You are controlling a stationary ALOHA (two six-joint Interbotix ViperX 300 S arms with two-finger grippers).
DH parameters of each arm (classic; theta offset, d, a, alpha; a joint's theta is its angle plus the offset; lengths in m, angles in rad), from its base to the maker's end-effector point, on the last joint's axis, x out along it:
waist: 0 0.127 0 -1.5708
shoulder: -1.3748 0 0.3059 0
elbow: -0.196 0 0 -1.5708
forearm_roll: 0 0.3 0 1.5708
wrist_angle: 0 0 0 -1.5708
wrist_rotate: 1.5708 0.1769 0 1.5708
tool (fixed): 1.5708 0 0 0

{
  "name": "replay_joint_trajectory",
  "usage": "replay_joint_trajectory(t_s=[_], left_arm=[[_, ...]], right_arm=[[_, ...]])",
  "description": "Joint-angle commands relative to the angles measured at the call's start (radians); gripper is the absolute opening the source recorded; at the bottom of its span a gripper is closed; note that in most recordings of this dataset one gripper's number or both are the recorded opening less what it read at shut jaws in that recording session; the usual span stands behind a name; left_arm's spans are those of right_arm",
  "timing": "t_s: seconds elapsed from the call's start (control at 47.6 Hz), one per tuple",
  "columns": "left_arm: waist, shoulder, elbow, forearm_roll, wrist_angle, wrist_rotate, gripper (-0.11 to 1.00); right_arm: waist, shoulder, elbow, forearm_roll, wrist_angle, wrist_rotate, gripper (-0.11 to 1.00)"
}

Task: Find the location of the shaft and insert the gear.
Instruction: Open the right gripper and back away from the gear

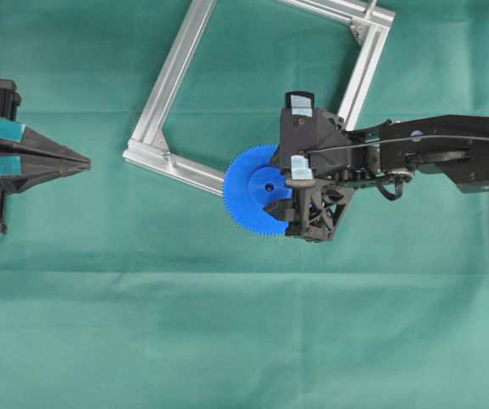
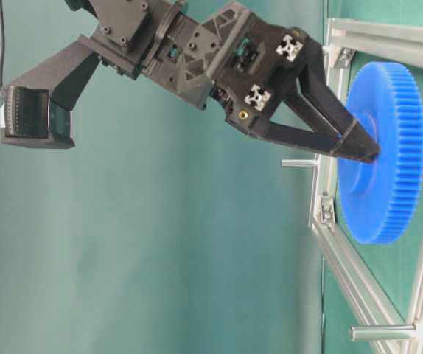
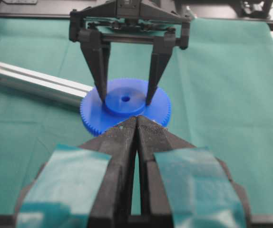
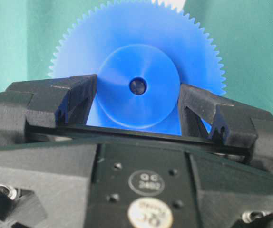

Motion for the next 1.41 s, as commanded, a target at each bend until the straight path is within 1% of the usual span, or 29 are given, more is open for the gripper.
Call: replay_joint_trajectory(t_s=[0.0,0.504,0.546,0.651,0.735,1.386], left_arm=[[0.000,0.008,-0.021,0.000,-0.003,0.000,0.01],[0.000,0.008,-0.021,-0.002,-0.003,-0.002,0.01],[0.000,0.008,-0.021,-0.002,-0.003,-0.002,0.01],[0.000,0.008,-0.021,0.000,-0.003,-0.002,0.01],[0.000,0.006,-0.021,0.000,0.000,-0.002,0.01],[0.002,0.006,-0.021,0.000,0.003,-0.003,0.01]], right_arm=[[0.014,0.000,0.006,0.003,0.008,0.006,0.70],[0.014,0.000,0.003,-0.002,0.012,0.005,0.74],[0.014,0.000,0.002,-0.002,0.012,0.005,0.75],[0.015,0.000,0.002,-0.002,0.012,0.006,0.84],[0.014,0.002,0.000,-0.002,0.012,0.006,0.88],[0.014,-0.012,-0.002,-0.014,0.012,0.005,0.87]])
